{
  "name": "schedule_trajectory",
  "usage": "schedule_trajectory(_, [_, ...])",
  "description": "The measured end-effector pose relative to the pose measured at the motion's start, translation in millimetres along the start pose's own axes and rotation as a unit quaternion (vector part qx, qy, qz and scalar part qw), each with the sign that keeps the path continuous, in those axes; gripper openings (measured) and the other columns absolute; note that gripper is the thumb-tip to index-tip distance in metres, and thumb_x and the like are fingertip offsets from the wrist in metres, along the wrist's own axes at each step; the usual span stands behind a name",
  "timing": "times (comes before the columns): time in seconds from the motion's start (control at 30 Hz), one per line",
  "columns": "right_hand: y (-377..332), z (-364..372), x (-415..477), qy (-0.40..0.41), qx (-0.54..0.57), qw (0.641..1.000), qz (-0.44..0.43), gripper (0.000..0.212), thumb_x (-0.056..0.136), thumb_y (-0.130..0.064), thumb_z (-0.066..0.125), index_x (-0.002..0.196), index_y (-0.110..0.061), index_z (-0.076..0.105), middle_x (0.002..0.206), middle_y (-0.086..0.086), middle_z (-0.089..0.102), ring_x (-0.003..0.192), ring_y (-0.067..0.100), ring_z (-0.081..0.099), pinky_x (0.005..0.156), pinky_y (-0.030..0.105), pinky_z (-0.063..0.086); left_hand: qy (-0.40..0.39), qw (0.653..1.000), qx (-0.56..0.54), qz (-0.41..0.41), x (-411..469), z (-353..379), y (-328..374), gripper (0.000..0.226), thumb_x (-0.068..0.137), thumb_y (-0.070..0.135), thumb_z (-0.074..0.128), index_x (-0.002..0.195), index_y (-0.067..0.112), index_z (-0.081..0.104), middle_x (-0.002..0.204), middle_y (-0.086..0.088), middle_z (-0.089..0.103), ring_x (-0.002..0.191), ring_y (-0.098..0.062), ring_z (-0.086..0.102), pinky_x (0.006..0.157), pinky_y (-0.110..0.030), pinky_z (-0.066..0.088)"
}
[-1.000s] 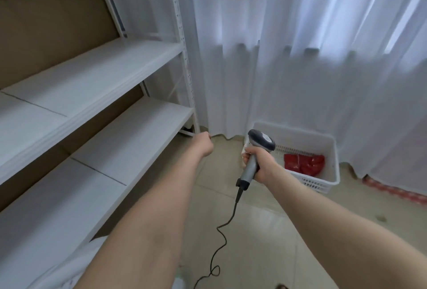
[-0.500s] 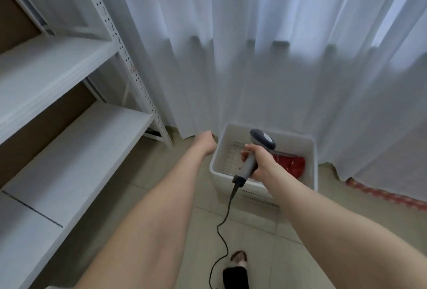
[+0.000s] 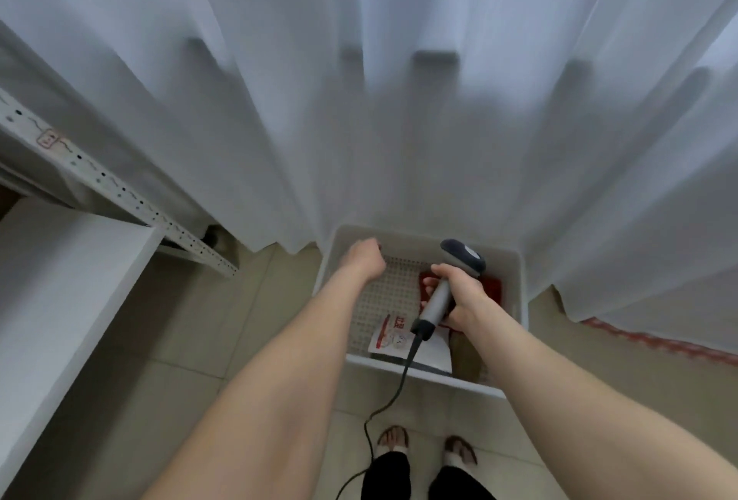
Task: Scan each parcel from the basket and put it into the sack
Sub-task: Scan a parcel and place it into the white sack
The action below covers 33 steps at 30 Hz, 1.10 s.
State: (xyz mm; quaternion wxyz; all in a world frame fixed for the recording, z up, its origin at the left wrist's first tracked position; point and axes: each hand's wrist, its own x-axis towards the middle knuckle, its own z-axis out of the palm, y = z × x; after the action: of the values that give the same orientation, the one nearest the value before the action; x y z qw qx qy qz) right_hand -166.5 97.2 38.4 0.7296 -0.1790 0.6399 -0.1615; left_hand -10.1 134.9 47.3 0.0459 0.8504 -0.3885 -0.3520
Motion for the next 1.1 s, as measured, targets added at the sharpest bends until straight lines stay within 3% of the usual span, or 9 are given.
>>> schedule_trajectory(0.2, [-18.3, -26.8, 112.9, 0.022, -0.027, 0.999, 0.024, 0.014, 0.087, -0.011, 0.068, 0.098, -0.005, 0.064, 0.075, 0.009, 0.064, 0.067, 0.021, 0.059, 0.091, 0.045, 0.053, -0.038, 0.999, -0.001, -0.029, 89.8, 72.8, 15.2, 0.041, 0.096, 0.005, 0.037, 0.136, 0.006, 0.046, 0.141, -0.016, 0.046, 0.128, -0.031, 0.046, 0.106, -0.037, 0.038])
schedule_trajectory(0.43, [22.7, -45.8, 252.3, 0.044, -0.063, 0.993, 0.085, 0.015, 0.088, -0.016, 0.067, 0.098, -0.005, 0.065, 0.074, 0.009, 0.064, 0.061, 0.019, 0.058, 0.071, 0.038, 0.054, -0.095, 0.993, -0.011, -0.074, 175.9, 184.0, -22.5, 0.046, 0.095, 0.006, 0.039, 0.141, 0.009, 0.040, 0.140, -0.015, 0.045, 0.122, -0.028, 0.050, 0.093, -0.033, 0.044])
schedule_trajectory(0.53, [60.2, -48.4, 311.3, 0.052, -0.065, 0.988, 0.127, 0.024, 0.085, -0.017, 0.070, 0.106, -0.006, 0.064, 0.078, 0.009, 0.063, 0.065, 0.022, 0.058, 0.078, 0.043, 0.056, -0.120, 0.986, -0.008, -0.114, 213.3, 238.4, -58.3, 0.041, 0.095, 0.011, 0.043, 0.136, 0.006, 0.042, 0.132, -0.015, 0.052, 0.112, -0.027, 0.056, 0.085, -0.033, 0.047])
schedule_trajectory(0.63, [96.7, -49.0, 362.7, 0.044, -0.088, 0.980, 0.172, 0.019, 0.089, -0.018, 0.067, 0.102, -0.007, 0.058, 0.077, 0.010, 0.059, 0.066, 0.023, 0.057, 0.087, 0.050, 0.055, -0.141, 0.976, -0.021, -0.167, 242.8, 286.1, -96.0, 0.046, 0.094, 0.017, 0.050, 0.137, 0.004, 0.039, 0.130, -0.014, 0.054, 0.112, -0.026, 0.057, 0.083, -0.032, 0.048])
schedule_trajectory(0.83, [149.3, -44.1, 440.3, 0.000, -0.110, 0.964, 0.242, 0.011, 0.090, -0.017, 0.061, 0.088, -0.007, 0.056, 0.083, 0.013, 0.063, 0.071, 0.028, 0.061, 0.058, 0.040, 0.049, -0.165, 0.951, -0.059, -0.256, 284.7, 359.5, -159.1, 0.067, 0.095, 0.035, 0.054, 0.144, -0.001, 0.025, 0.130, -0.016, 0.055, 0.115, -0.028, 0.056, 0.086, -0.032, 0.046])
schedule_trajectory(1.0, [178.9, -40.5, 479.2, -0.023, -0.132, 0.956, 0.260, 0.030, 0.084, -0.026, 0.068, 0.106, -0.006, 0.067, 0.106, 0.014, 0.069, 0.097, 0.034, 0.065, 0.091, 0.052, 0.051, -0.161, 0.920, -0.205, -0.294, 307.8, 392.1, -176.4, 0.046, 0.092, 0.032, 0.060, 0.118, -0.006, 0.054, 0.109, -0.017, 0.066, 0.095, -0.028, 0.065, 0.088, -0.037, 0.053])
schedule_trajectory(1.1, [176.4, -39.2, 480.0, -0.027, -0.140, 0.959, 0.246, 0.031, 0.083, -0.026, 0.068, 0.108, -0.008, 0.065, 0.104, 0.011, 0.067, 0.096, 0.032, 0.063, 0.096, 0.052, 0.049, -0.140, 0.912, -0.256, -0.289, 310.9, 386.6, -170.2, 0.037, 0.086, 0.021, 0.069, 0.111, -0.004, 0.057, 0.100, -0.015, 0.064, 0.089, -0.027, 0.063, 0.086, -0.037, 0.054])
